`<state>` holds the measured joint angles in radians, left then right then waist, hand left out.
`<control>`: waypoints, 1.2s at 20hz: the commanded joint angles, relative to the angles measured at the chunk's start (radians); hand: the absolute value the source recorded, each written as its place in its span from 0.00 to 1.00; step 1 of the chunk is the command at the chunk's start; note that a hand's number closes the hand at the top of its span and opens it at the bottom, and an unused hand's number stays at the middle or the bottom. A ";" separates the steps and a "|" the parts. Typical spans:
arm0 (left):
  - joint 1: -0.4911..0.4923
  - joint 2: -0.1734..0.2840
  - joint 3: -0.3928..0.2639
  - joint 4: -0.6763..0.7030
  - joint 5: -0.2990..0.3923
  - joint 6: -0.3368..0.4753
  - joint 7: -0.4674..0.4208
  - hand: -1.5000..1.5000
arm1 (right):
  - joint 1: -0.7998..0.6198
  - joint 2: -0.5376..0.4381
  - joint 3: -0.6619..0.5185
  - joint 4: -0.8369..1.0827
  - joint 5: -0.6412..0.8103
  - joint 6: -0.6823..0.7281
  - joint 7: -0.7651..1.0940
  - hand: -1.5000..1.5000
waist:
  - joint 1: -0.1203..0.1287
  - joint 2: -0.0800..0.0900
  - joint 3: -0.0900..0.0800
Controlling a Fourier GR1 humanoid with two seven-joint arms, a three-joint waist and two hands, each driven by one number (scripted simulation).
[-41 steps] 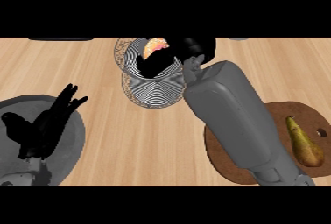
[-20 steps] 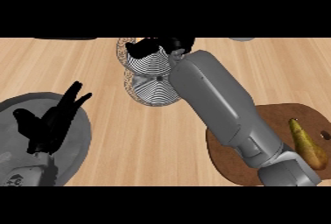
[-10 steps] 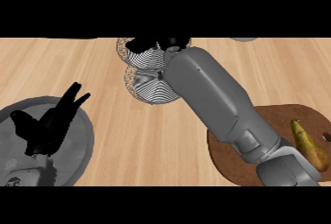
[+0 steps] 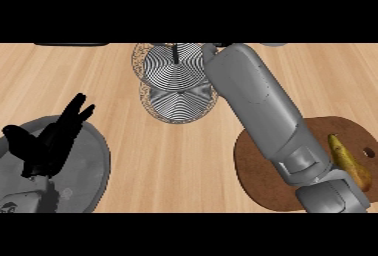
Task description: Pick the cupcake from the cutting board and place it in the tiered basket
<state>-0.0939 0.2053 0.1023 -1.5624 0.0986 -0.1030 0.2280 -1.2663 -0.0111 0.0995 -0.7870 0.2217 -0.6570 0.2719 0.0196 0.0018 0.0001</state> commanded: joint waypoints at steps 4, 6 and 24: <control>0.032 -0.039 -0.029 -0.025 -0.029 0.029 0.000 0.50 | 0.061 -0.120 -0.149 -0.085 -0.086 -0.008 -0.066 0.00 | -0.018 -0.001 0.000; 0.058 -0.020 -0.018 -0.052 -0.027 0.020 0.010 0.50 | 0.106 -0.169 -0.171 -0.154 -0.101 0.005 -0.050 0.00 | -0.025 -0.006 0.001; -0.001 -0.006 0.017 -0.018 -0.004 -0.014 0.011 0.50 | 0.474 -0.564 -0.408 -0.470 -0.307 0.369 -0.027 0.00 | -0.023 -0.003 0.000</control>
